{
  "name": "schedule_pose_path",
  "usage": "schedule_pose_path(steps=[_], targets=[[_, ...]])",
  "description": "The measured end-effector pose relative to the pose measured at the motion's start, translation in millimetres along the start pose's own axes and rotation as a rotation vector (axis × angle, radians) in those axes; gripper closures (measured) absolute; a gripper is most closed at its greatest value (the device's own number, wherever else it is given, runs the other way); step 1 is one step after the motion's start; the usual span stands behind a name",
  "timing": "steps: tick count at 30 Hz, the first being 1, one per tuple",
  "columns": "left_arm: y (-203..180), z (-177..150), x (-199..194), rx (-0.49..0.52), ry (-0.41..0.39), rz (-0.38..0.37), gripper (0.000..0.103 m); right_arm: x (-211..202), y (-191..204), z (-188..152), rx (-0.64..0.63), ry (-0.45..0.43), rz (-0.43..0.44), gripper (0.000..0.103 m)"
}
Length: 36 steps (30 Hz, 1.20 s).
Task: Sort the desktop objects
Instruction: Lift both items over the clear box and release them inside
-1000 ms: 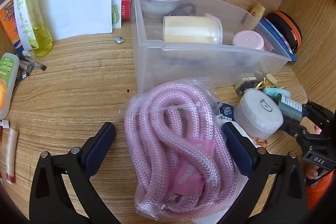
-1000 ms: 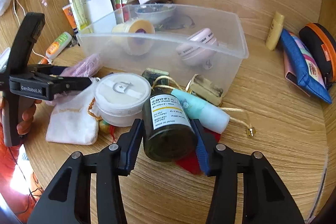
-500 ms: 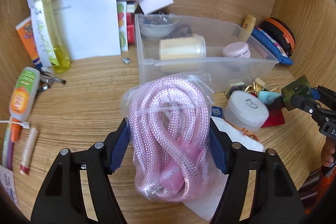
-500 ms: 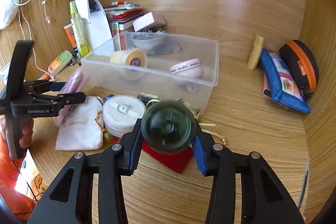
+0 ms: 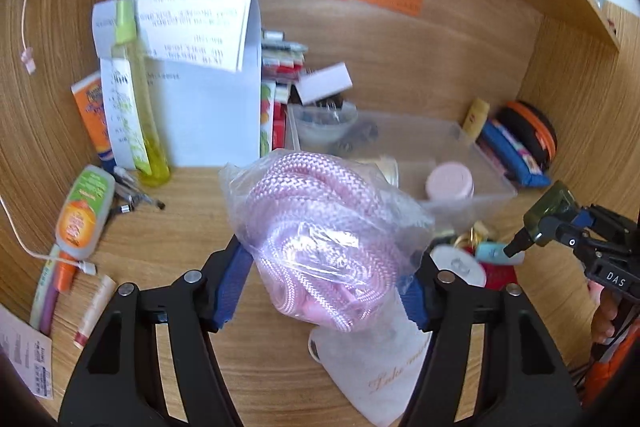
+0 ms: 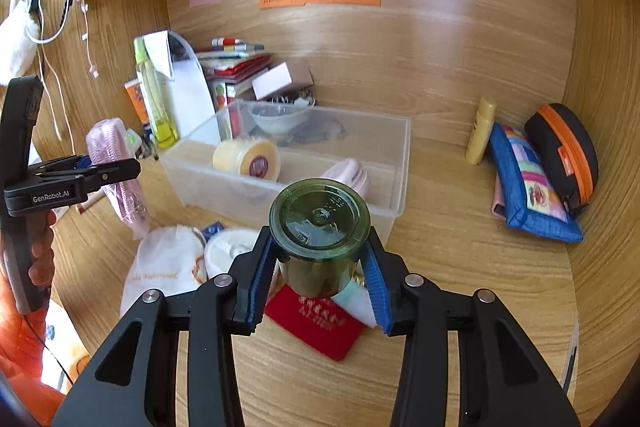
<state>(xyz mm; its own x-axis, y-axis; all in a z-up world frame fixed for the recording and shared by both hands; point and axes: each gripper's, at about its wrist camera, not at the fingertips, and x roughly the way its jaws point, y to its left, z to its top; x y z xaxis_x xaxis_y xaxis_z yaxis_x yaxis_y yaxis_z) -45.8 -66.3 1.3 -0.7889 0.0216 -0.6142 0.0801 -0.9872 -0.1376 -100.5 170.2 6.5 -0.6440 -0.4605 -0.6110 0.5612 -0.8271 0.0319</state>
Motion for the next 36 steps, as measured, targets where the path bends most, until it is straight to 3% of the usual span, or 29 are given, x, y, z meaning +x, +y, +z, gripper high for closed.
schedule_pose_path(steps=[10, 20, 28, 36], targets=[[-3, 36, -9, -0.008, -0.096, -0.009, 0.039, -4, -10, 28, 0.034, -0.083, -0.006, 0.064], [-13, 69, 19, 0.010, -0.084, -0.013, 0.039, 8, -20, 56, 0.040, -0.116, -0.019, 0.064], [-23, 77, 56, 0.052, -0.030, 0.013, 0.039, 35, -18, 67, 0.056, -0.083, 0.031, 0.064], [-38, 83, 88, 0.101, 0.022, 0.026, 0.039, 83, 6, 72, 0.014, 0.012, 0.095, 0.064]])
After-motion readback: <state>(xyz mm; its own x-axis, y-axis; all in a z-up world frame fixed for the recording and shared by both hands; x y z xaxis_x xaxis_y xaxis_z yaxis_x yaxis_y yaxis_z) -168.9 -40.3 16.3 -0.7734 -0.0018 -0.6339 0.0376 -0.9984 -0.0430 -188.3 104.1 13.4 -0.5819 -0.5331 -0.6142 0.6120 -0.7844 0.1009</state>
